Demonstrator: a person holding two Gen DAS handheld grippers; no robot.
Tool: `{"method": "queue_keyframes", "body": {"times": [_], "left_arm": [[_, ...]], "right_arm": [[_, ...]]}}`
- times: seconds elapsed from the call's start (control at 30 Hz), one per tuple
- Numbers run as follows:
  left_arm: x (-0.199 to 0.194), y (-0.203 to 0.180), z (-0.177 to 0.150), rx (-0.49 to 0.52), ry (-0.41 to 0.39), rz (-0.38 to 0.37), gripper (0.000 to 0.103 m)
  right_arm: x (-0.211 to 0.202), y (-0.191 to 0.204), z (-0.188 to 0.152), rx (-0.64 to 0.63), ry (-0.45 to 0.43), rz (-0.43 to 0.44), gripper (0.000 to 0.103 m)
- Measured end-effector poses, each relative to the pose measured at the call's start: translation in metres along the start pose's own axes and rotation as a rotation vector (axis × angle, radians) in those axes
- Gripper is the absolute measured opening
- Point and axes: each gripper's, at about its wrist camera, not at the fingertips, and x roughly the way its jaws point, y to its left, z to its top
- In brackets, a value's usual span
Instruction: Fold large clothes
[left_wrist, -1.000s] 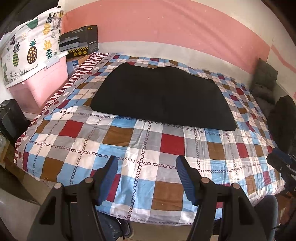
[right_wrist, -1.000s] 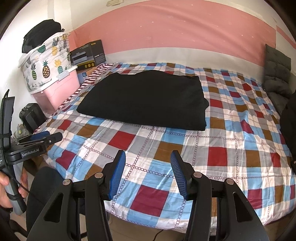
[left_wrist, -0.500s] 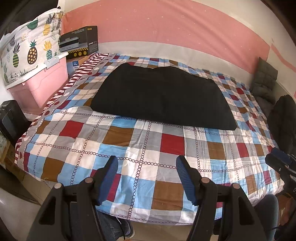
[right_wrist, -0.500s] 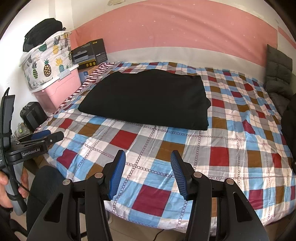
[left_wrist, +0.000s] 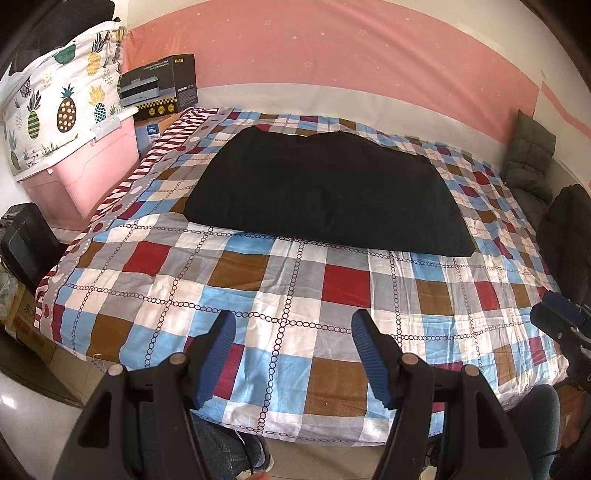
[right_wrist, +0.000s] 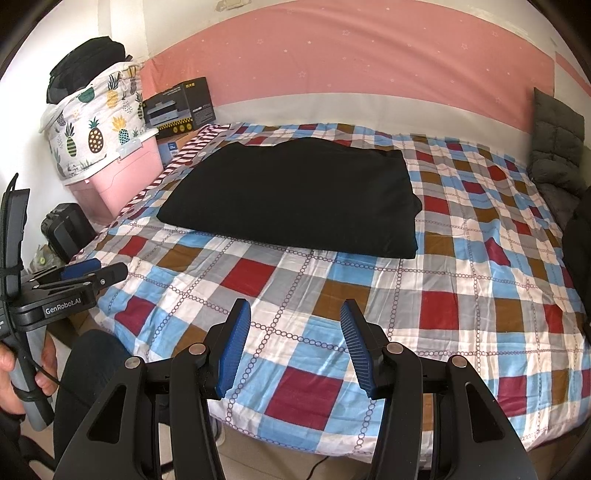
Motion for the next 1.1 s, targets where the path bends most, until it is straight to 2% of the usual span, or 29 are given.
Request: {"method": "queue_keyframes", "body": {"times": [0.8,1.1], "left_arm": [[0.0080,-0.0039,-0.0049,-0.006,0.049,0.018,0.067],[0.0043,-0.0071,-0.0061,0.002,0.036,0.049,0.067]], "right_arm": [[0.0011,0.0003,-0.0018,0.001,0.003,0.003,0.052],[0.0009,0.0003,-0.0022,0.002,0.001,0.003,0.052]]}}
